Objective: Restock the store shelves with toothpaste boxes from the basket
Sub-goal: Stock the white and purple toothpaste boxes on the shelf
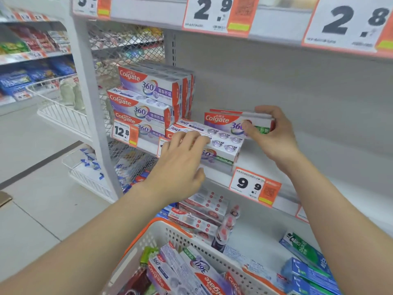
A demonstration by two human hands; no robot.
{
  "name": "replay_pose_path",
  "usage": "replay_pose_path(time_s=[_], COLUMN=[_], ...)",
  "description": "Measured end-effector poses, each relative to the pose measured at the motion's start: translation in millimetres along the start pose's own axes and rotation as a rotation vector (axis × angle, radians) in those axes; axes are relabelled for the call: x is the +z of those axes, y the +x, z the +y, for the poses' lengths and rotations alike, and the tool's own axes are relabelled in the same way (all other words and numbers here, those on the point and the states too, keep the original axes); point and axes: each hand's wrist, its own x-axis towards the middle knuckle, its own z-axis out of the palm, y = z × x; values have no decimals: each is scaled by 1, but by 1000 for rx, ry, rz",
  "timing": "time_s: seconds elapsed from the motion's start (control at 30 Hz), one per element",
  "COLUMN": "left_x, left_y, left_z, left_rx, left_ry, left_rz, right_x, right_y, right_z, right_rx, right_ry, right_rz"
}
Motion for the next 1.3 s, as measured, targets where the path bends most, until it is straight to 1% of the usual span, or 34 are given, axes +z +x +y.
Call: replay_pose_path(time_s=[0.1, 0.2, 0.27, 0.33, 0.4, 0.57, 0.7, 0.8, 0.93, 0.97, 1.03, 1.07, 1.13, 1.2, 1.3], left_x=[1, 4, 5, 4, 3, 2, 5, 7, 6, 5, 3, 3, 1, -1, -6], left_y=[5, 8, 8, 9, 9, 11, 12, 13, 13, 13, 12, 11, 9, 7, 6], left_z=[1, 0, -2, -5, -5, -5, -4, -5, -7, -7, -10, -11, -11, -12, -13], left_rx=[-15, -6, 6, 17, 18, 13, 14, 14, 32, 37, 40, 37, 36, 44, 46], left_ry=[-3, 17, 18, 17, 11, -15, -3, -11, -57, -76, -112, -133, -165, -168, -182], left_rz=[10, 20, 23, 28, 38, 56, 66, 80, 84, 83, 79, 75, 68, 57, 50], right_x=[5, 10, 20, 30, 39, 45, 49, 51, 48, 48, 47, 47, 49, 51, 49], right_y=[7, 8, 13, 17, 18, 23, 27, 20, 23, 22, 18, 15, 8, 4, -9], right_z=[5, 4, 7, 4, -2, -6, -2, -13, -15, -17, -24, -25, -26, -28, -43], right_rx=[-28, 89, 190, 241, 263, 319, 309, 305, 351, 373, 431, 473, 502, 493, 456], right_ry=[-127, -130, -126, -192, -227, -176, -209, -198, -49, -23, -32, -48, -10, 21, -21], right_rz=[-146, -287, -272, -235, -214, -264, -254, -286, -230, -191, -28, 26, 27, 17, 68])
